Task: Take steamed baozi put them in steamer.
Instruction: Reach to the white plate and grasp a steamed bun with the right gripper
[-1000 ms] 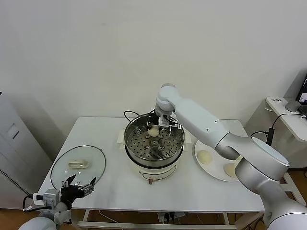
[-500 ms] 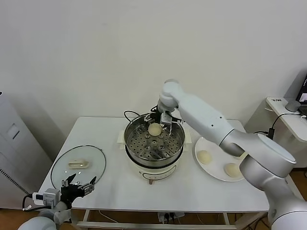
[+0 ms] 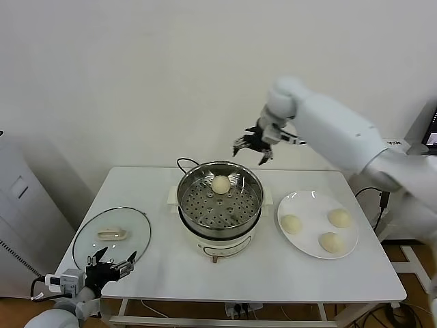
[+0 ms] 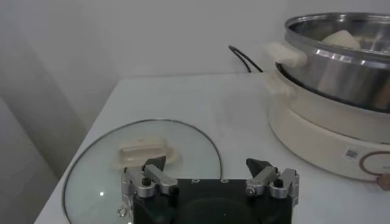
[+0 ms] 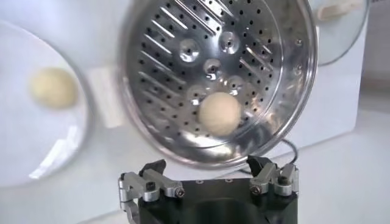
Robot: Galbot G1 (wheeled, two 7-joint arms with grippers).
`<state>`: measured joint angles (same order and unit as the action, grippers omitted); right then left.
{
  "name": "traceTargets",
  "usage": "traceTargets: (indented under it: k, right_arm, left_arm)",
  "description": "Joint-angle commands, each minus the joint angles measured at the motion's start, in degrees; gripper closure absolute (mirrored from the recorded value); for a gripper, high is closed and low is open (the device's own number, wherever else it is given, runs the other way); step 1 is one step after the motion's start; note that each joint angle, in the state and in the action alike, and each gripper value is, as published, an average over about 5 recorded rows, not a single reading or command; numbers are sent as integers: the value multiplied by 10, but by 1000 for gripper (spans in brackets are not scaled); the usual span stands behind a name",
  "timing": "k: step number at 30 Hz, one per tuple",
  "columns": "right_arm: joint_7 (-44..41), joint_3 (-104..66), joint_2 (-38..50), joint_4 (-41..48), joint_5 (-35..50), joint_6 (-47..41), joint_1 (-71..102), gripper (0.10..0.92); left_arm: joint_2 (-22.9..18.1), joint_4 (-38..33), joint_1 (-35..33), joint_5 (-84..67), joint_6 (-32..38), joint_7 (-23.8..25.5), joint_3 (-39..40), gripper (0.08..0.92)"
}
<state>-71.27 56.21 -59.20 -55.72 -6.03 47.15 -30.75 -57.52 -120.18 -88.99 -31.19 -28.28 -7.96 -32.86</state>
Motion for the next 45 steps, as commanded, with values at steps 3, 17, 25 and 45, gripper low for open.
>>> traceTargets:
  k: [3,17,25,45]
  right_arm:
    - [-22,182,120,-21,237,-294,-76,203]
    - [38,160,147,-20,227,-374,41,203]
    - [56,96,121,22,181,-378,132,203]
    - [77,1,61,125,121,-375,238,203]
  left_arm:
    - [0,-2,0,0,0,0,-1,177]
    - [-2,-8,0,0,-3,0,-1,177]
    - [-3,-9,2,0,-4,0,1,177]
    - [-2,-11,-5,0,-2,1,2,177]
